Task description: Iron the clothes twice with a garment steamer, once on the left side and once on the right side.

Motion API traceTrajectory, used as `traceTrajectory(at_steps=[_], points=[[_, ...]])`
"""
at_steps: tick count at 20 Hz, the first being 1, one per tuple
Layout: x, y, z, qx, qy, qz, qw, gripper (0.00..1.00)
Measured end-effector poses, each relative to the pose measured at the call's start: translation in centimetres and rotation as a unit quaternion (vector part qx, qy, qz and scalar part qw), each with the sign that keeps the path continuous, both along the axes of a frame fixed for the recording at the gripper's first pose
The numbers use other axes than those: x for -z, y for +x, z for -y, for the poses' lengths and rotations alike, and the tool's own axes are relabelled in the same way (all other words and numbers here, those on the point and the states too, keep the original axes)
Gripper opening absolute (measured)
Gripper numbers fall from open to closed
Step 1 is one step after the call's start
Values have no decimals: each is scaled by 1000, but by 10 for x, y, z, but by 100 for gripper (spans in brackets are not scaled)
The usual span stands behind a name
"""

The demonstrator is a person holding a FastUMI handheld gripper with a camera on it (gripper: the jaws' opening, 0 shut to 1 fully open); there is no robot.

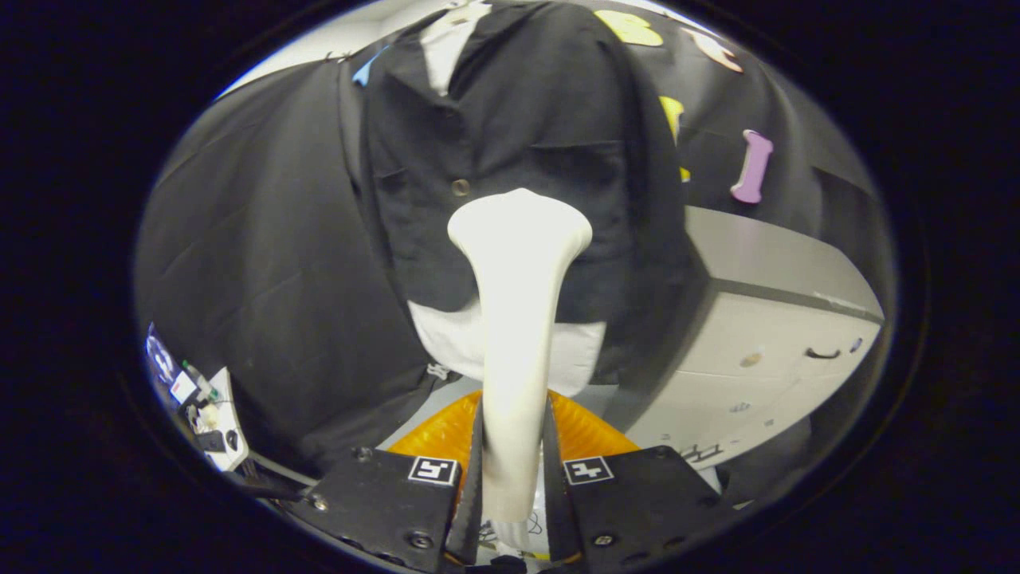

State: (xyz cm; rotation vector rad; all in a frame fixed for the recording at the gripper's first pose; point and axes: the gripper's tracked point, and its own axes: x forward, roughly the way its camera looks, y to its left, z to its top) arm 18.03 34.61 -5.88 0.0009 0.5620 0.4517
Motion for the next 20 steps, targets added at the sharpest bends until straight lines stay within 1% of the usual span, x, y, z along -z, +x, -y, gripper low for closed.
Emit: traceTrajectory(at_steps=[5, 9, 11, 15, 20], points=[[5, -17, 114, 73, 20, -8, 997, 35], [19, -50, 210, 130, 27, -14, 991, 35], [22, -71, 252, 151, 36, -17, 988, 35], [28, -120, 329, 177, 54, -12, 983, 35], [45, -178, 397, 194, 77, -17, 978, 35]])
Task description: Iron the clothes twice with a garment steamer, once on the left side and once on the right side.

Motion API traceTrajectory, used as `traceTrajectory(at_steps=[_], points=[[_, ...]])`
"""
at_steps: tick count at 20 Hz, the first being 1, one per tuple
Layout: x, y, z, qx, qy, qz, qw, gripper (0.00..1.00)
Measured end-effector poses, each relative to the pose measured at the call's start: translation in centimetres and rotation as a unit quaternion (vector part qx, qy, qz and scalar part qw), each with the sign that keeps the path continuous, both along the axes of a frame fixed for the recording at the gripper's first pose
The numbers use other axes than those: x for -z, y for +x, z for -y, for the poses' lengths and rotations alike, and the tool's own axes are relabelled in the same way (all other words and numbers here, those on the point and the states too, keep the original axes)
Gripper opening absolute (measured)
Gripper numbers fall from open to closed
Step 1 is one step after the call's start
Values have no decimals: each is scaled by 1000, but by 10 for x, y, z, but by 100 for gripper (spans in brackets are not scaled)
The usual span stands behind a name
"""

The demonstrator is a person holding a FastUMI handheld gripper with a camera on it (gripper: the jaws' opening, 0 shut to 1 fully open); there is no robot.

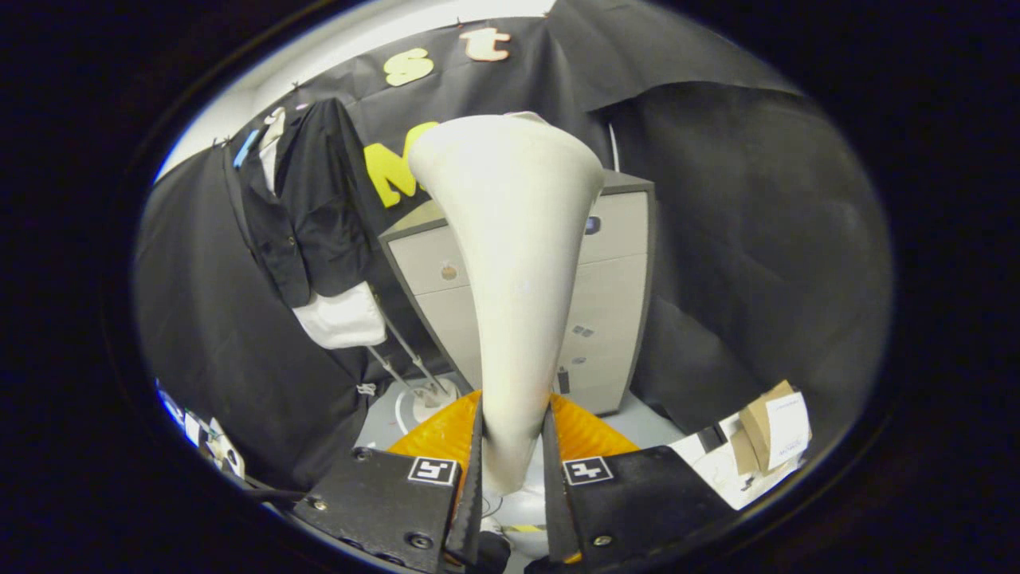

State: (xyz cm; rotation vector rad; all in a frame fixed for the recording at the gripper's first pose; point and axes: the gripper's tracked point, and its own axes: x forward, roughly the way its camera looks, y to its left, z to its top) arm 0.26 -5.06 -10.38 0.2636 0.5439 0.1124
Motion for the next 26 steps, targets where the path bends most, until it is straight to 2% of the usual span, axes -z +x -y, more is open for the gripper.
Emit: traceTrajectory(at_steps=[5, 10, 16, 26], points=[[17, -39, 32, 36, 17, 2, 999, 35], [21, -78, 31, 80, 38, -2, 996, 35], [25, -115, 3, 80, 20, -6, 997, 35], [-1, -134, -30, 76, -4, 29, 997, 35]])
